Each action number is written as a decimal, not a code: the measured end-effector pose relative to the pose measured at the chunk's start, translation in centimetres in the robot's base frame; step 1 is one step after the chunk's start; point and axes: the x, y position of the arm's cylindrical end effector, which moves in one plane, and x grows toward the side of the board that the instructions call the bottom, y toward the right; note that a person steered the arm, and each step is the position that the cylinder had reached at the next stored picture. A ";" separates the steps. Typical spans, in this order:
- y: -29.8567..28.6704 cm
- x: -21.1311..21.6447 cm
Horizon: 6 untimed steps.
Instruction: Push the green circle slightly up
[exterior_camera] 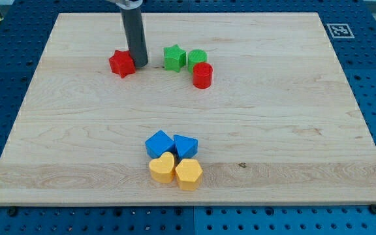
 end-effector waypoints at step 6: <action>12.6 -1.1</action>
